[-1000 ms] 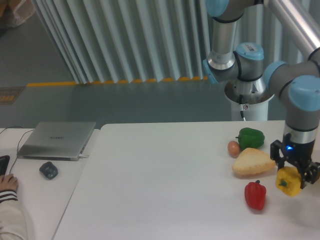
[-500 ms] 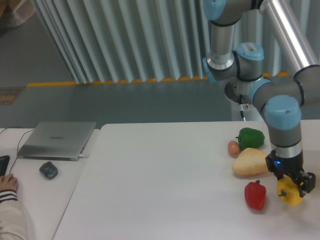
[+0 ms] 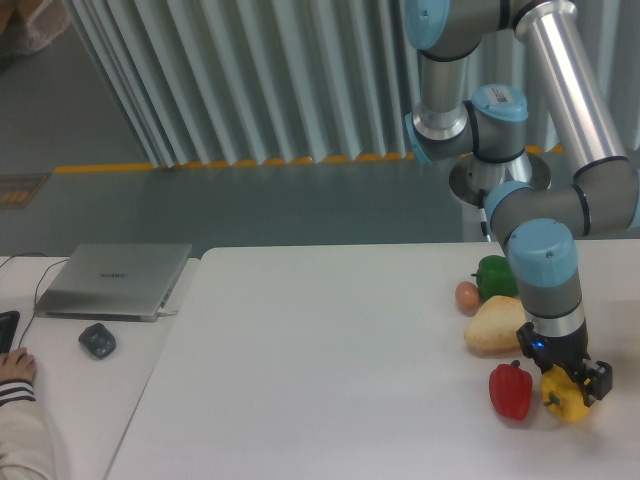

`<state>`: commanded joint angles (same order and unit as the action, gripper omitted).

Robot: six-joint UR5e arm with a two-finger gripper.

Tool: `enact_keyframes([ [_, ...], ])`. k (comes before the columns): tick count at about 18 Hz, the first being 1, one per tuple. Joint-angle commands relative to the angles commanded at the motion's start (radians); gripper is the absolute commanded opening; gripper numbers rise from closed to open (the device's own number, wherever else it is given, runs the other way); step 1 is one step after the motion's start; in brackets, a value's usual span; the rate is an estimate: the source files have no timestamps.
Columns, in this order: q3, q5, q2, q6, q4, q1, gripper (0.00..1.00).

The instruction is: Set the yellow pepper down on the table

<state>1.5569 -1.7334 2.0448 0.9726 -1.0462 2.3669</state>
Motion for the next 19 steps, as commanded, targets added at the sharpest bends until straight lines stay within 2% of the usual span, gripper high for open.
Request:
enact_keyframes([
  [4,-0.009,0.008,-0.006,0.014,0.002,0.002,1.00],
  [8,-0.028,0.028,-0.040,0.008,-0.009,0.011,1.00],
  [13,-0.044,0.101,-0.095,0.012,-0.074,0.023,1.00],
  [19,-0.043,0.115,-0.132,0.018,-0.080,0.031,1.00],
])
